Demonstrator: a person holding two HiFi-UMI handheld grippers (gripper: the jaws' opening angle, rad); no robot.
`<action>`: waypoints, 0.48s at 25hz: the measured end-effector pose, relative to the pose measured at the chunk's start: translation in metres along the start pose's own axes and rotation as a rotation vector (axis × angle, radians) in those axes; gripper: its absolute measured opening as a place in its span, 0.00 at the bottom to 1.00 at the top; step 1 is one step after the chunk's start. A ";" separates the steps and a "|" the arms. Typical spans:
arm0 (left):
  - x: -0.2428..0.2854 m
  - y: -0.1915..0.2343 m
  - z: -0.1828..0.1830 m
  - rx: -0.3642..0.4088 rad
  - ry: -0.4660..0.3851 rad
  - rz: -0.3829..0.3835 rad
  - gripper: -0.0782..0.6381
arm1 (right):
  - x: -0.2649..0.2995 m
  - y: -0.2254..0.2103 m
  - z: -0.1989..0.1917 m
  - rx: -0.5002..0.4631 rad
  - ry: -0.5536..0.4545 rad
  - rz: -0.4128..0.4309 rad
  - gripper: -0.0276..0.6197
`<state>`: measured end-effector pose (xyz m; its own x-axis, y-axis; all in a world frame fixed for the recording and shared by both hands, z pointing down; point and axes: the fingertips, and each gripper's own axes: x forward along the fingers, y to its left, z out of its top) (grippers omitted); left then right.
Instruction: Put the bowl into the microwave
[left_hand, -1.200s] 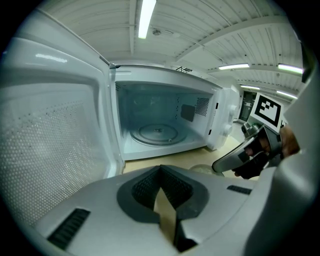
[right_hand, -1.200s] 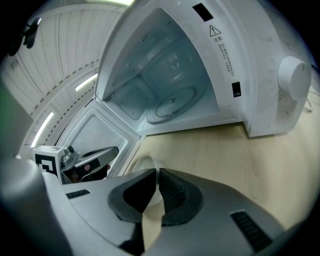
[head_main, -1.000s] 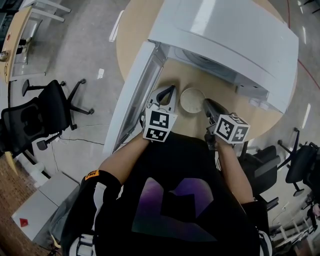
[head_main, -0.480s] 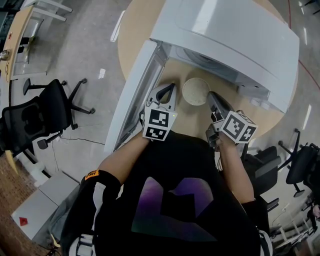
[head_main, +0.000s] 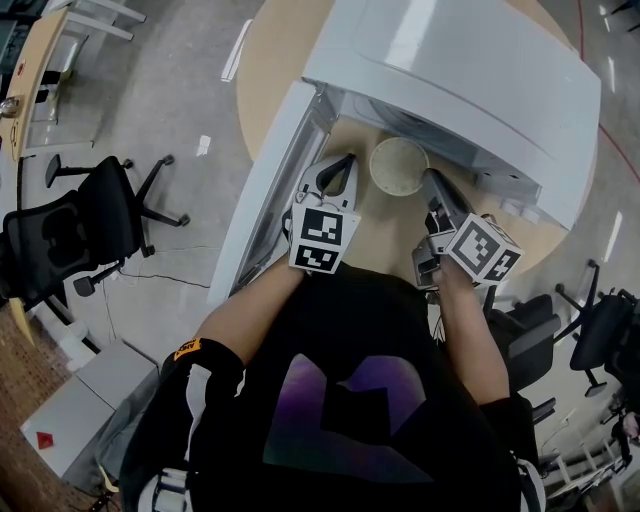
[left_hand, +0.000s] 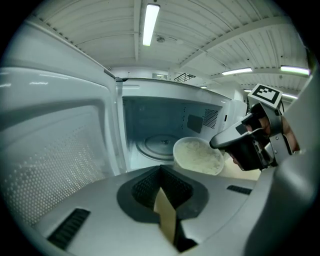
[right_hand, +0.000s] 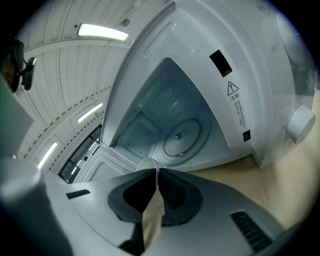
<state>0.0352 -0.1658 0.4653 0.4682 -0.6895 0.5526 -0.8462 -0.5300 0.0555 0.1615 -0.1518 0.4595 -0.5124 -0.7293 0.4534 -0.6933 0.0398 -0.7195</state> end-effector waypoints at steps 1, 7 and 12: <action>0.002 0.000 0.002 -0.001 -0.004 0.001 0.17 | 0.002 -0.001 0.003 0.004 -0.007 -0.003 0.10; 0.007 0.002 0.013 -0.007 -0.020 0.009 0.17 | 0.008 -0.004 0.013 0.036 -0.036 -0.030 0.10; 0.012 0.004 0.020 -0.019 -0.028 0.016 0.17 | 0.012 -0.005 0.025 0.055 -0.080 -0.045 0.10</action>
<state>0.0418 -0.1858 0.4557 0.4611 -0.7115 0.5303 -0.8582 -0.5094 0.0629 0.1715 -0.1775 0.4552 -0.4378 -0.7819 0.4438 -0.6848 -0.0298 -0.7281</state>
